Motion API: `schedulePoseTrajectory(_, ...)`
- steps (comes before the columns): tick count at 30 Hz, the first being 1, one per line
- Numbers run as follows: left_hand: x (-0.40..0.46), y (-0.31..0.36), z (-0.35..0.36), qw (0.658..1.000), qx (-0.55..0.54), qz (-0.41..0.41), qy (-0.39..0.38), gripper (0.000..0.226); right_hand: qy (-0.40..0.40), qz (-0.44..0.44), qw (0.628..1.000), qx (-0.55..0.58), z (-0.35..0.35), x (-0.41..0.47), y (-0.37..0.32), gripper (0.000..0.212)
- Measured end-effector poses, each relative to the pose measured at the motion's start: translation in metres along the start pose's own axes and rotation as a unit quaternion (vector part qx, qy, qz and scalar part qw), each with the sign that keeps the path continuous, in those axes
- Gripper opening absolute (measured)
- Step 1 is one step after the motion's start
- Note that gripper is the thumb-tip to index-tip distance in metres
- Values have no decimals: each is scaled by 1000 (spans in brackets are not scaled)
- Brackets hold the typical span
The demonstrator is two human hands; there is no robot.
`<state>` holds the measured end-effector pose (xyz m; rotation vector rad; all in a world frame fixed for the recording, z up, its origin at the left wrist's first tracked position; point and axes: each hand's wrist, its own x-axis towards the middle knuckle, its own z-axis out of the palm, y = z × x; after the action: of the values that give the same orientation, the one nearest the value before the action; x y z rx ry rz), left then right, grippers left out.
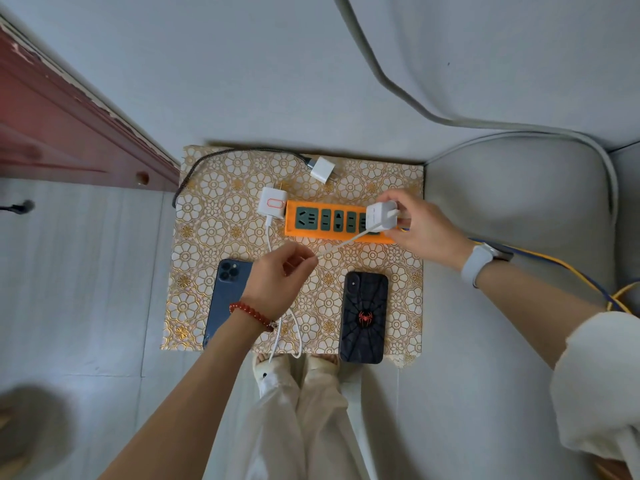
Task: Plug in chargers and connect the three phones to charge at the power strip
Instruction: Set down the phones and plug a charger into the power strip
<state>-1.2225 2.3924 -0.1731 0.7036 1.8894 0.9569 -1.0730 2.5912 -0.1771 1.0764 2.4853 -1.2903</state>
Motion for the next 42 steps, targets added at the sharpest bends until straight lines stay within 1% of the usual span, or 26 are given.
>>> schedulePoseTrajectory(2,-6,-2,2,1000,8,-4,-6,6,-2,0,1000,8,0,0,-2,46)
schedulePoseTrajectory(7,-17,-9,7,1000,14,-2,2,7,-24,-8,999,-39,-3,1,-6,48)
schedulePoseTrajectory(11,-19,-11,12,1000,8,-6,7,15,-41,-2,997,-63,-7,1,-6,50)
schedulePoseTrajectory(16,-16,-8,17,1000,20,-3,7,10,-21,-1,997,-80,0,3,-4,49)
schedulePoseTrajectory(20,-12,-13,15,998,38,-10,42,7,-28,-17,995,-96,5,5,-7,48)
schedulePoseTrajectory(24,-16,-20,10,997,39,-17,64,7,-10,-15,993,-117,9,6,-12,50)
schedulePoseTrajectory(27,-19,-22,12,997,37,-23,62,7,-7,-12,983,-181,13,11,-17,49)
schedulePoseTrajectory(30,-23,-22,12,997,12,-41,66,7,-7,-4,972,-236,15,18,-21,46)
schedulePoseTrajectory(31,-24,-24,10,997,2,-48,56,7,-5,-3,969,-246,15,19,-21,45)
schedulePoseTrajectory(32,-26,-26,8,998,-4,-54,31,7,-2,-5,967,-254,16,19,-21,45)
schedulePoseTrajectory(34,-31,-33,4,995,15,-70,-63,6,0,-7,964,-265,17,19,-22,44)
schedulePoseTrajectory(36,-39,-43,3,979,81,-98,-156,11,-11,0,967,-253,17,20,-21,45)
schedulePoseTrajectory(37,-45,-46,2,972,111,-114,-172,14,-15,8,976,-219,20,17,-18,46)
schedulePoseTrajectory(38,-51,-49,-1,970,115,-131,-169,17,-4,21,986,-165,25,11,-16,50)
schedulePoseTrajectory(39,-55,-51,-5,973,79,-148,-156,18,33,36,993,-106,31,1,-15,58)
schedulePoseTrajectory(40,-59,-51,-8,975,9,-171,-140,19,91,42,993,-59,39,-15,-14,64)
schedulePoseTrajectory(41,-64,-48,-15,970,-69,-196,-129,20,152,39,987,-26,52,-35,-18,64)
schedulePoseTrajectory(42,-68,-44,-21,958,-144,-216,-125,20,186,34,982,5,67,-57,-24,59)
